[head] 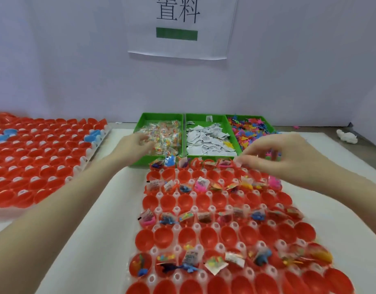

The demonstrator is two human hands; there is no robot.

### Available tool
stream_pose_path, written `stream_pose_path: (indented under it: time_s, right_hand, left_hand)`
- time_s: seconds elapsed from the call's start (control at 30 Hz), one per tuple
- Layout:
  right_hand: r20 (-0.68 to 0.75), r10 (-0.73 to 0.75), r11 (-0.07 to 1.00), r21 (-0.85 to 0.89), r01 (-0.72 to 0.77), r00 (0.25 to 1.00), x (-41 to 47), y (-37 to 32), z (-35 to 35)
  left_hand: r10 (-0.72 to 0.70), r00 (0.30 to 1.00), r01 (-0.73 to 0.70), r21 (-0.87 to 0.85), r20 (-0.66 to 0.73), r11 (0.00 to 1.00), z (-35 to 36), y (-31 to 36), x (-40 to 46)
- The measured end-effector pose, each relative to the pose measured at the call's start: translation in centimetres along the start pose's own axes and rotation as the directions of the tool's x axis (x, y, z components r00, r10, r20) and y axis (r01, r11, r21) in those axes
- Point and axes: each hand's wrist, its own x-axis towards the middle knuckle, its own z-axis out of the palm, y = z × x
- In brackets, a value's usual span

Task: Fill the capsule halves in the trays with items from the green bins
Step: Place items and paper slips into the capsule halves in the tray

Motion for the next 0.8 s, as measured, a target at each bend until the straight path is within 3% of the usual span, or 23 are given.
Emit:
stream_pose_path:
  time_s: [0.07, 0.13, 0.23, 0.47, 0.67, 0.8]
  right_hand:
    - [-0.172, 0.161, 0.987, 0.007, -0.162, 0.972, 1.5, 4.4, -0.9]
    - [-0.189, 0.377, 0.918, -0.051, -0.393, 0.907, 2.8, 8.6, -1.9]
    - [-0.142, 0.516, 0.834, -0.139, -0.533, 0.845, 3.8, 13.5, -1.6]
    - [-0.039, 0.583, 0.756, -0.34, -0.559, 0.812, 6.0, 16.9, 1.3]
    - [-0.226, 0.494, 0.772, -0.329, -0.543, 0.84, 6.5, 17.7, 1.8]
    - [-0.399, 0.468, 0.779, -0.236, -0.582, 0.788, 6.8, 17.4, 1.7]
  left_hand:
    - [-0.024, 0.997, 0.006, 0.244, 0.072, 0.97, 0.7, -0.3, 1.2]
    - [-0.018, 1.0, 0.009, 0.352, 0.023, 0.936, 1.1, -0.7, 1.8]
    - [-0.003, 0.997, 0.022, 0.239, -0.078, 0.971, 1.5, -1.1, 2.2]
    - [0.002, 0.973, -0.017, -0.064, -0.231, 0.998, 0.7, -1.8, 1.9]
    - [0.049, 0.91, -0.073, -0.041, -0.412, 0.997, 0.2, -1.9, 1.5]
    - [0.096, 0.834, -0.099, 0.025, -0.543, 0.995, 0.3, -1.8, 1.1]
